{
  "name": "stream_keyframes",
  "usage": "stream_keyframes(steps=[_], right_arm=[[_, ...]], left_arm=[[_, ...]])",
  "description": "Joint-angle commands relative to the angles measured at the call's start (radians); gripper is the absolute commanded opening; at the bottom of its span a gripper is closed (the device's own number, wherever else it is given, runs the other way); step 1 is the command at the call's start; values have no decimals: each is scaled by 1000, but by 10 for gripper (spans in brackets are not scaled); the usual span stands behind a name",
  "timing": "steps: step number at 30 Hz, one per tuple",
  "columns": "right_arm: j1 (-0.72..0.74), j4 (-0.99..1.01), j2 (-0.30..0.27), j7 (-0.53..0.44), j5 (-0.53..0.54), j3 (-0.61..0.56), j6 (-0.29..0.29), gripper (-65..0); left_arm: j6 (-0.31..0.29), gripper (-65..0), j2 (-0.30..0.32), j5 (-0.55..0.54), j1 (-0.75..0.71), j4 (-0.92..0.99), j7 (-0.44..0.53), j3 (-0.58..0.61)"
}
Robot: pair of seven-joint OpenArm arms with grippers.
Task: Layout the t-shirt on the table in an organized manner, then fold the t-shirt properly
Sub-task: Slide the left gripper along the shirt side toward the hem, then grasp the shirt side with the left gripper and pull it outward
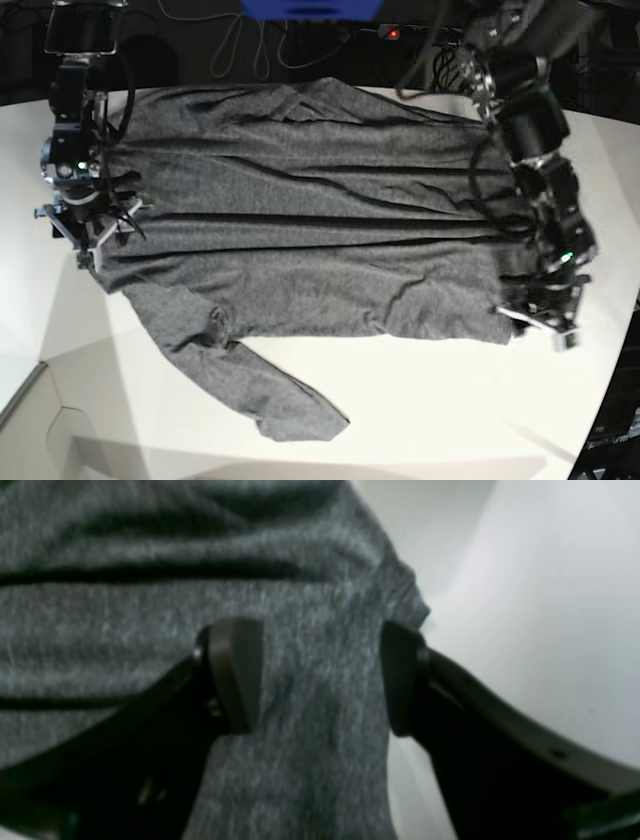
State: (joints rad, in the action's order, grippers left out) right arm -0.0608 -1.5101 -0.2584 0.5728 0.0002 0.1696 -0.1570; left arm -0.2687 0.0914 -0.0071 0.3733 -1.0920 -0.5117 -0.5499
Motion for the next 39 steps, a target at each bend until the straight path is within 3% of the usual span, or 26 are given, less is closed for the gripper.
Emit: stream_keyframes(steps=[1,6,9,17,25,31,39], right_arm=[[13,-17,-14,-23,-1,8,7,-274],[11,-16,-15,-23,-1,9,7,-274],[11,-16,-15,-23,-1,9,7,-274],[13,-16,-15,-23,-1,9,7,-274],[16,-16,-14,-23,-1,8,7,-274],[14,-16,-12,-23,-1,8,7,-274],[11,-16,-12,-23,-1,9,7,-274]], left_arm=[[3,-410,32,-6,39,31,25,0],[3,-410,58,-6,66,226,107,1],[3,-410,72,-6,29,223,115,1],[1,-409,80,-6,-172,-20,-66,1],[-1,-409,80,-15,-322,-331,-69,-2],[-1,-408,32,-17,-345,-482,-71,-6],[1,-408,66,-15,-155,-210,-61,-71]])
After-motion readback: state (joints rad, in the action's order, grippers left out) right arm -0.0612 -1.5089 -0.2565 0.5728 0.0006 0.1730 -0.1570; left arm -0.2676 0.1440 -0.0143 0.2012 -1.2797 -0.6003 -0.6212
